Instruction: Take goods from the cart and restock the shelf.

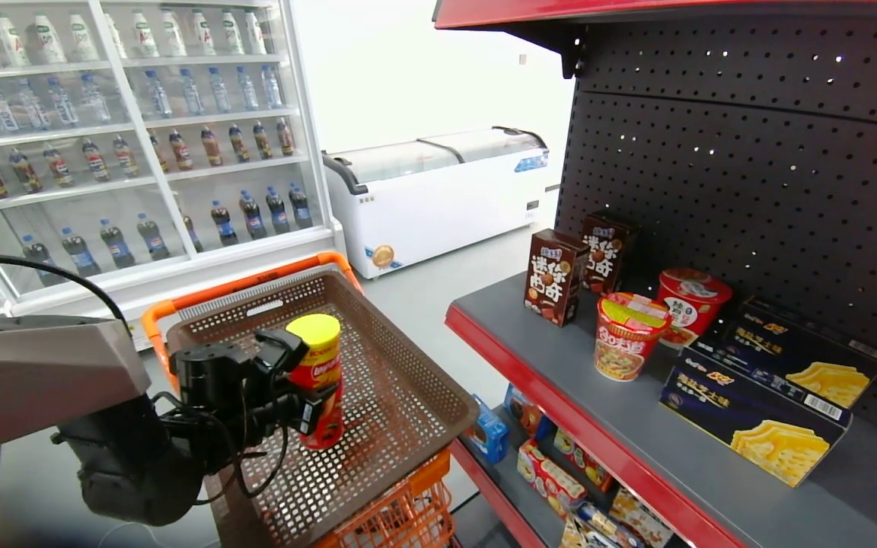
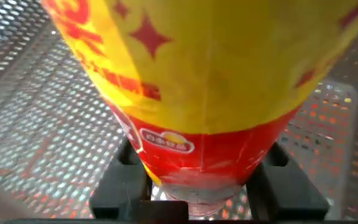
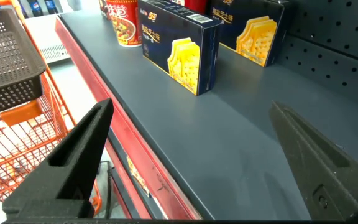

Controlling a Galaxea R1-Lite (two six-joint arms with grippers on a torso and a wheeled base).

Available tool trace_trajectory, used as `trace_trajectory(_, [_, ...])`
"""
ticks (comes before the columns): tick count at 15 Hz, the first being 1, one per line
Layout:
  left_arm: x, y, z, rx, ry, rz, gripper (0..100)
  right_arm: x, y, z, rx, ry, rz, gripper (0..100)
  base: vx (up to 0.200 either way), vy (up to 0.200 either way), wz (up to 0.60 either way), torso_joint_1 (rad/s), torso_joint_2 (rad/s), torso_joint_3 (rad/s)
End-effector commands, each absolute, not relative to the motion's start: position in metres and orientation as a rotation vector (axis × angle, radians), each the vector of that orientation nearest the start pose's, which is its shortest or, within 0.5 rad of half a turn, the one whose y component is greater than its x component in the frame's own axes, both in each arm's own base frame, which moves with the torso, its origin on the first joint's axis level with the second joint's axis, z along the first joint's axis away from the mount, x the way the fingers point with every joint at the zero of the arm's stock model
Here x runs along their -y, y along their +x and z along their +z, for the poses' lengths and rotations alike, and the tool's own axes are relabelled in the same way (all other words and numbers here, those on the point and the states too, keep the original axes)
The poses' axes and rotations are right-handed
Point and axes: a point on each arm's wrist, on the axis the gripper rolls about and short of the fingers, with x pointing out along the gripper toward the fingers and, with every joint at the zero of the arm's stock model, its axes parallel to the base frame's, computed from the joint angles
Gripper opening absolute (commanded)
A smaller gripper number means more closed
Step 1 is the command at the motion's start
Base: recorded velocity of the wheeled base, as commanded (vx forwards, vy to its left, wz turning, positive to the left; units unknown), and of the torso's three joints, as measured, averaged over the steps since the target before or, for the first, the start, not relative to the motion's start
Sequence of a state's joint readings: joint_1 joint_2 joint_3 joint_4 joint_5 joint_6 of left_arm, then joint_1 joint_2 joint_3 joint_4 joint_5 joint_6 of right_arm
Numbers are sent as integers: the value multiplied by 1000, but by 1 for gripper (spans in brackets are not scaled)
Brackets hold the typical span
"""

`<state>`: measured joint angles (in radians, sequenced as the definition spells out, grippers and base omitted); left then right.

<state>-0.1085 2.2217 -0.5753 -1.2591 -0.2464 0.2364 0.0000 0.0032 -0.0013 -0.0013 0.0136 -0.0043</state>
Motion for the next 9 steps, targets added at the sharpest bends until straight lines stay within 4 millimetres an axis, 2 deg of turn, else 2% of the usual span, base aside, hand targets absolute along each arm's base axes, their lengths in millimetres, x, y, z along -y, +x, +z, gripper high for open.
trace_trajectory(1, [39, 307, 82, -277, 210, -356, 0, 0, -22, 76, -3, -5, 14, 100, 0, 0, 0, 0, 0, 0])
trace_trajectory(2, [37, 291, 108, -267, 209, -353, 0, 0, -22, 76, -3, -5, 14, 100, 0, 0, 0, 0, 0, 0])
trace_trajectory(3, [35, 284, 120, -264, 206, -351, 0, 0, -23, 76, -2, -5, 14, 100, 0, 0, 0, 0, 0, 0])
trace_trajectory(4, [33, 259, 147, -288, 170, -352, 0, 0, -22, 76, -3, -5, 14, 100, 0, 0, 0, 0, 0, 0])
trace_trajectory(5, [31, 237, 166, -294, 135, -346, 0, 0, -22, 76, -3, -5, 14, 100, 0, 0, 0, 0, 0, 0])
trace_trajectory(7, [24, 184, 190, -348, 107, -320, 0, 0, -22, 76, -3, -5, 14, 100, 0, 0, 0, 0, 0, 0])
trace_trajectory(9, [18, 144, 204, -330, 93, -303, 0, 0, -22, 76, -3, -5, 14, 100, 0, 0, 0, 0, 0, 0])
